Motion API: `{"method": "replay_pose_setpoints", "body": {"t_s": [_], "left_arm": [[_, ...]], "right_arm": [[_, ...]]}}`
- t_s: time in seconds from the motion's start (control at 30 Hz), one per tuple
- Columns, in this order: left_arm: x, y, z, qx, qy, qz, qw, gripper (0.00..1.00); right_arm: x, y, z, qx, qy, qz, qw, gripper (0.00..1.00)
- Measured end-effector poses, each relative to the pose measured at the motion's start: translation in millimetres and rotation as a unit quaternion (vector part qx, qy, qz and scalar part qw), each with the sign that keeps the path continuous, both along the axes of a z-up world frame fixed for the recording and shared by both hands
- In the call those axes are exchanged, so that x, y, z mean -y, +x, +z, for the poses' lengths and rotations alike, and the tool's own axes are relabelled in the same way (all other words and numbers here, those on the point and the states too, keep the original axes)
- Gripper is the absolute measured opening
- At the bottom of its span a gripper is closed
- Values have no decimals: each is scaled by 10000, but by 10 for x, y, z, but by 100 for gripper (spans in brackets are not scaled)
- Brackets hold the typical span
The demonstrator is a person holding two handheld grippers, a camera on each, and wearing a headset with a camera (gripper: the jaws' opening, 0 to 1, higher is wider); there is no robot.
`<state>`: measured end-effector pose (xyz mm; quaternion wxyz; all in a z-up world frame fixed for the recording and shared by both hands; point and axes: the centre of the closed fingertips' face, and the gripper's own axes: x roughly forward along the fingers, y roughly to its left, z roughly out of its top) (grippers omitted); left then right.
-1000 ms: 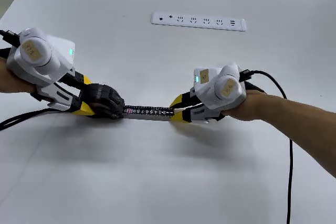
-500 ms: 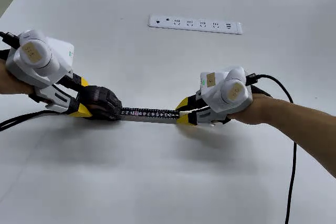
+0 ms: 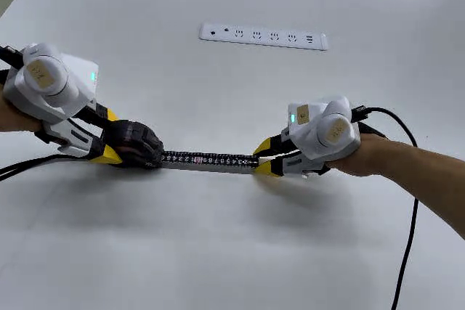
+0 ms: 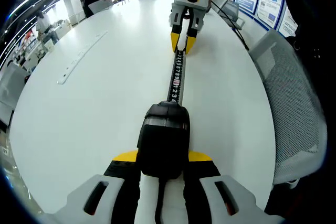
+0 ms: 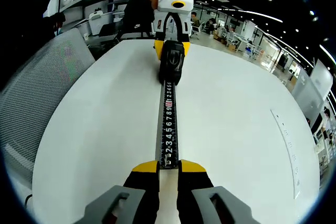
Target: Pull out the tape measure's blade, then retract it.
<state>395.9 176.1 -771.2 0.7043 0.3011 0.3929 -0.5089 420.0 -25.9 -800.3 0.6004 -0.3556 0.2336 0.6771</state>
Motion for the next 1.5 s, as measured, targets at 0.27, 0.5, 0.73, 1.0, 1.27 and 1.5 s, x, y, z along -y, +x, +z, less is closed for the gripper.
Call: {"method": "replay_pose_setpoints", "body": {"t_s": [0.27, 0.5, 0.73, 1.0, 1.27, 1.5], "left_arm": [[-1, -4, -2, -15, 26, -8, 10000, 26], [-4, -4, -6, 2, 41, -21, 10000, 26], [-12, 1, -9, 14, 37, 6, 10000, 26], [-3, 1, -11, 27, 41, 3, 10000, 26], [-4, 2, -12, 12, 33, 23, 10000, 26], [-3, -2, -9, 7, 42, 20, 10000, 26]], "right_arm": [[127, 11, 9, 19, -102, -51, 9999, 8], [243, 10, 11, 63, -207, -76, 9997, 8], [341, 17, 17, 136, -310, -84, 9994, 8], [466, 43, 32, 190, -409, -112, 9989, 8], [600, 60, 39, 194, -494, -198, 9984, 7], [668, 65, 37, 185, -549, -246, 9980, 7]]}}
